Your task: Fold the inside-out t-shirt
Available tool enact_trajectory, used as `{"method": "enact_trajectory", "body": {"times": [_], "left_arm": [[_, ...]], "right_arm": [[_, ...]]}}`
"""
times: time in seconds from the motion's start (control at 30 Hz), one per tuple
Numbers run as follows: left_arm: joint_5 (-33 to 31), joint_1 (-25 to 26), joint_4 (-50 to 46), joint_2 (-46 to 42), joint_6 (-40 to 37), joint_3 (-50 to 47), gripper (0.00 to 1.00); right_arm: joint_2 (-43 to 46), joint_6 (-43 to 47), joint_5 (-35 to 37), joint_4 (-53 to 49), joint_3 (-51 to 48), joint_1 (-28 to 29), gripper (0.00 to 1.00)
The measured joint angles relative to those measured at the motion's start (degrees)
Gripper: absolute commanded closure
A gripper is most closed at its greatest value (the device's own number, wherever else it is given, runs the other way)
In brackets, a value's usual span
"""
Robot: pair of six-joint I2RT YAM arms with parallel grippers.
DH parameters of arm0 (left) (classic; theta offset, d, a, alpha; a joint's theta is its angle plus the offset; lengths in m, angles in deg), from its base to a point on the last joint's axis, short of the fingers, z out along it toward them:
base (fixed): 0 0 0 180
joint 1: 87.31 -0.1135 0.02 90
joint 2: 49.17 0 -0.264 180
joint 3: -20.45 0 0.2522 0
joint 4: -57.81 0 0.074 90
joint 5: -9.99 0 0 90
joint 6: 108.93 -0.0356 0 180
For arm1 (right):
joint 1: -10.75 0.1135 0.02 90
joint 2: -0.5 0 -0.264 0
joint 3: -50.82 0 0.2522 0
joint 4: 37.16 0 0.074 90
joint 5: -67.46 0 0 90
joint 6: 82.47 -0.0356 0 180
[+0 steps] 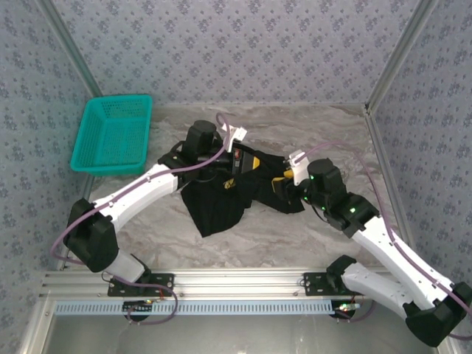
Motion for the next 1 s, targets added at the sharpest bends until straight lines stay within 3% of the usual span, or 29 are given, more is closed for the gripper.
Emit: {"method": "enact_trajectory", "body": {"times": [0.3,0.37,0.47,0.57,0.87,1.0], "left_arm": [[0.0,0.5,-1.1,0.0,-1.1,0.0,1.00],[0.1,0.6,-1.0,0.0,-1.3,0.0,1.00],[0.2,0.6,-1.1,0.0,-1.7,0.0,1.00],[0.2,0.6,-1.1,0.0,-2.1,0.0,1.00],[0.7,-0.8,1.8,0.0,0.9,-1.0,1.00],[0.6,-2.3,2.7,0.0,2.6,-1.7,1.00]], "right_arm": [[-8.8,1.7,1.2,3.1,0.5,-0.7,0.65],[-9.8,1.8,0.5,4.3,0.5,-1.7,0.70],[-10.6,1.8,-1.9,6.0,0.5,-4.0,0.85],[-10.7,0.9,-7.9,8.2,0.5,-7.9,1.00],[-4.3,-7.4,-32.3,16.1,-5.1,-17.9,1.00],[-0.7,-12.2,-39.7,20.7,-7.9,-21.7,1.00]]}}
